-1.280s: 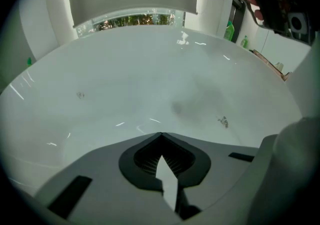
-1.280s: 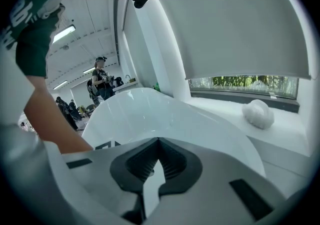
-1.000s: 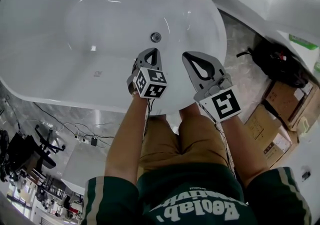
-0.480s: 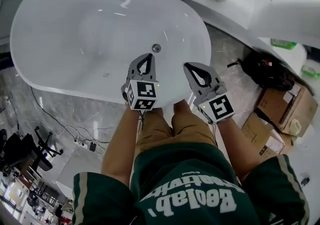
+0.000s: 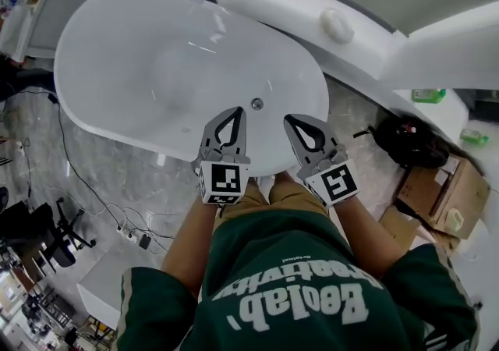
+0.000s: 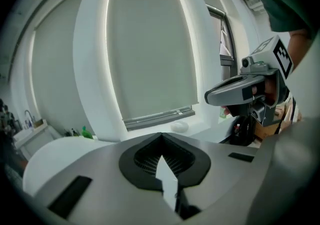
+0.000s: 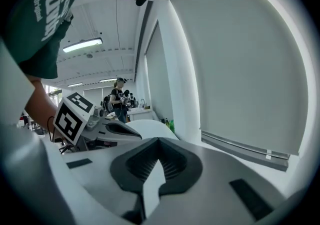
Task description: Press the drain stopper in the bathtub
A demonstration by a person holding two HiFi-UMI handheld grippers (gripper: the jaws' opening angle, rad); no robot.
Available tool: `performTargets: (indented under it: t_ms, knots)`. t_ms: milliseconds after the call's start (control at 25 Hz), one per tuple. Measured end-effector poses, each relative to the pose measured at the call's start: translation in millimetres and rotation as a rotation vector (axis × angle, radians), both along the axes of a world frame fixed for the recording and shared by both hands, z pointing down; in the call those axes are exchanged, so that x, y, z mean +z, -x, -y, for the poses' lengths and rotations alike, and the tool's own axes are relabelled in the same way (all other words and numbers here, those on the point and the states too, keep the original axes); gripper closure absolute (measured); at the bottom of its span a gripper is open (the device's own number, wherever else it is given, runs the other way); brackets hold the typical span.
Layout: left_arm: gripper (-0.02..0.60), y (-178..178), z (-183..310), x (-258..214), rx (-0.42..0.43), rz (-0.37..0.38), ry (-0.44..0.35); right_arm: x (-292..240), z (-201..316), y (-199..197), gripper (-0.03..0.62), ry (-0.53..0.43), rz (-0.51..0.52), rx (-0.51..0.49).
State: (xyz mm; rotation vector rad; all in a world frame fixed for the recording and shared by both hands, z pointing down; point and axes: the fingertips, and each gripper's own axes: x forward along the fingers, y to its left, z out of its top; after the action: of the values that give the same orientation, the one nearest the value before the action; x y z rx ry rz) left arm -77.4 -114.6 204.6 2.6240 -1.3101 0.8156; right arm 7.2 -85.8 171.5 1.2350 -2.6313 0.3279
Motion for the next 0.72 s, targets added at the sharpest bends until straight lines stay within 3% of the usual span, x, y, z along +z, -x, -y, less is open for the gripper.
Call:
performTargets:
  t_ms: [120,320,520,720]
  knots:
    - [0.575,10,-3,-37,0.014,-0.023,-0.085,-23,-3,11,0.582,-0.026,0.002,0.007]
    - [0.575,25,-12,-110,0.043,-0.129,-0.241,-72,-9,24,0.582,-0.095,0.004,0.015]
    - [0.575,34,-23,-164,0.117,-0.152,-0.332,-114,-14,37,0.582,-0.173,0.011,0.018]
    - [0.575,43,-26,-189,0.105,-0.195,-0.378,-136,-21,49,0.583,-0.255,-0.041,0.028]
